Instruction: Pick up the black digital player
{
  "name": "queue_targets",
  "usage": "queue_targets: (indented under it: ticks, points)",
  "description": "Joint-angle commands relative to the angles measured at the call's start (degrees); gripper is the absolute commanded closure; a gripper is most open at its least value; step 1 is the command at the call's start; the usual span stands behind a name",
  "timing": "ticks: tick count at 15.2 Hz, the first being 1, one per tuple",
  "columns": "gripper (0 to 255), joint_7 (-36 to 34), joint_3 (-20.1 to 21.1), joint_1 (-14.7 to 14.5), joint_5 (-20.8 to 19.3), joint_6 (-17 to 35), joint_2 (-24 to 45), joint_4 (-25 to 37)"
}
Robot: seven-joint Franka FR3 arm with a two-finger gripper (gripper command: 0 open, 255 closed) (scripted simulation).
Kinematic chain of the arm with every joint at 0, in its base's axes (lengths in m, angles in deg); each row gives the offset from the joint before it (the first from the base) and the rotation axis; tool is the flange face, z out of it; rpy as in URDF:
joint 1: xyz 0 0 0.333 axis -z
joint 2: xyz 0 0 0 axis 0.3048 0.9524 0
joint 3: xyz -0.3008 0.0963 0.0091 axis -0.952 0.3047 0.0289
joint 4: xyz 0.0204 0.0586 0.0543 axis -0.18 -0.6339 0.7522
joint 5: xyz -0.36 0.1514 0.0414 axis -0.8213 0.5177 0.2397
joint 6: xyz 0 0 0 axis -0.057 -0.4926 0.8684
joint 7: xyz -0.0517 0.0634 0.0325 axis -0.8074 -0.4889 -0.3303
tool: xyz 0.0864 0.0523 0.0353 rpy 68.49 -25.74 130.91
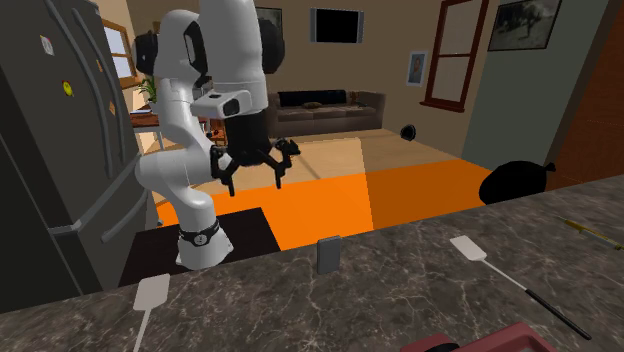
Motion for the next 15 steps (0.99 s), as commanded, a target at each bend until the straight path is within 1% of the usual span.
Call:
queue_targets:
  ticks: [1,5,8,11,13,15]
  points:
    - [0,-3.6,3.0,0.1,0.9,2.9,2.2,-0.1]
    - [0,-11.0,9.3,0.8,1.8,8.9,8.2,0.8]
    - [0,-17.0,14.1,1.9,1.3,13.4,13.7,2.4]
    - [0,-23.6,19.1,3.6,-0.9,17.6,20.1,4.8]
    - [0,-28.6,22.4,5.0,-3.5,20.2,25.0,6.8]
    - [0,-29.9,23.2,5.3,-4.3,21.5,26.5,6.8]
